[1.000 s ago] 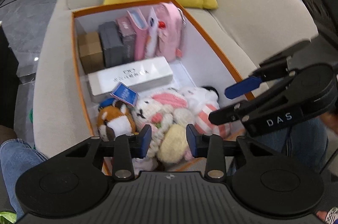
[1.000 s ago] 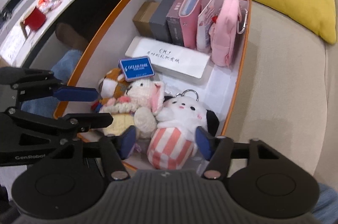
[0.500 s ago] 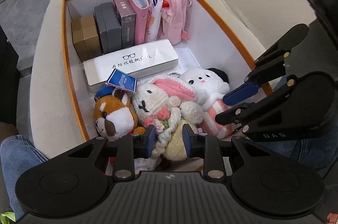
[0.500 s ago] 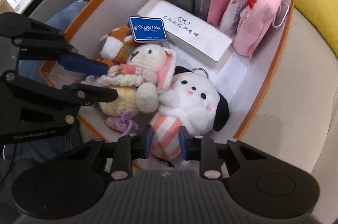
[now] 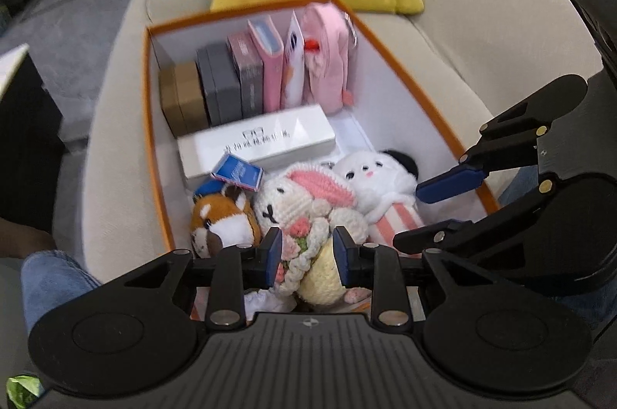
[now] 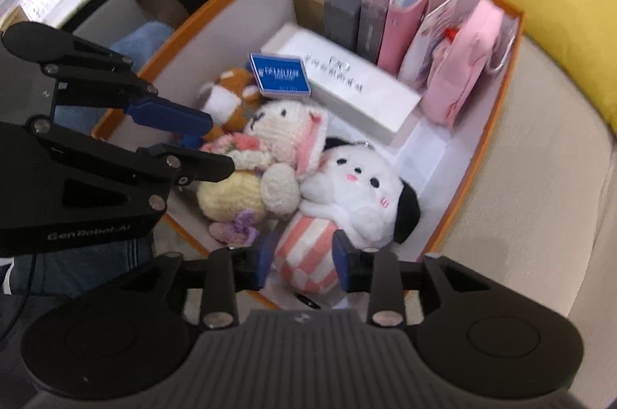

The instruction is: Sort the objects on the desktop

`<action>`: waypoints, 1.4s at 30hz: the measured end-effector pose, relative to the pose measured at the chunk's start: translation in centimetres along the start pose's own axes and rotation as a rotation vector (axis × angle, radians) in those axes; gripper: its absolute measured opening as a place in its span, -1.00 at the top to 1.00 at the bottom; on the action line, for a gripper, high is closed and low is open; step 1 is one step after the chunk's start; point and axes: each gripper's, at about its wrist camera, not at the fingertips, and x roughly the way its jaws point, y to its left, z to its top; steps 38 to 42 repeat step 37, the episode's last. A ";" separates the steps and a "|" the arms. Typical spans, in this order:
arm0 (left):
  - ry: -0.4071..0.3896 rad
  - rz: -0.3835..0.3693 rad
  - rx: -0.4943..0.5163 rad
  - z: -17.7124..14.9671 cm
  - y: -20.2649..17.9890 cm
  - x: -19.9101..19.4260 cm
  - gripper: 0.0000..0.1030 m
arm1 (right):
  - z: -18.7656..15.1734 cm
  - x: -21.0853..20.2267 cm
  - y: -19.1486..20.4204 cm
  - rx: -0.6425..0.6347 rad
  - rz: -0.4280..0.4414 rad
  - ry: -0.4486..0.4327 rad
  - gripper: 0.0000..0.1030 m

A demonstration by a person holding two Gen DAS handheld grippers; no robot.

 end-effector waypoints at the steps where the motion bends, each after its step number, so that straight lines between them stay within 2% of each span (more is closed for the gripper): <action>1: -0.013 0.011 -0.002 0.0 -0.3 -0.5 0.35 | -0.2 -0.4 0.1 -0.002 -0.009 -0.020 0.18; 3: -0.048 0.040 -0.005 -0.1 -0.8 -1.4 0.28 | -0.6 -1.3 0.3 0.004 -0.018 -0.058 0.18; 4: -0.067 0.058 -0.007 -0.2 -1.1 -1.9 0.19 | -0.8 -1.7 0.3 0.014 -0.016 -0.075 0.17; 5: -0.083 0.072 -0.009 -0.3 -1.4 -2.2 0.00 | -1.0 -2.1 0.3 0.025 -0.013 -0.091 0.16; 7: -0.128 0.104 -0.015 -0.5 -1.8 -3.1 -0.09 | -1.5 -2.8 0.3 0.043 -0.016 -0.123 0.13; 9: -0.154 0.128 -0.019 -0.7 -2.2 -3.7 -0.11 | -2.0 -3.5 0.4 0.057 -0.027 -0.159 -0.07; 14: -0.227 0.207 -0.046 -1.4 -3.2 -4.7 -0.40 | -3.4 -4.9 0.7 0.085 -0.057 -0.246 -0.12; 22: -0.275 0.244 -0.070 -2.9 -4.0 -4.7 -0.44 | -6.0 -4.9 0.5 0.163 -0.089 -0.335 -0.14; 26: -0.256 0.252 -0.096 -3.4 -4.1 -4.0 -0.44 | -7.1 -4.4 0.5 0.188 -0.101 -0.361 -0.15; 30: -0.234 0.269 -0.108 -4.0 -4.0 -3.4 -0.44 | -7.8 -4.1 0.8 0.176 -0.129 -0.393 -0.33; 42: -0.213 0.288 -0.104 -4.1 -4.3 -3.0 -0.45 | -8.6 -3.8 0.2 0.215 -0.095 -0.422 -0.33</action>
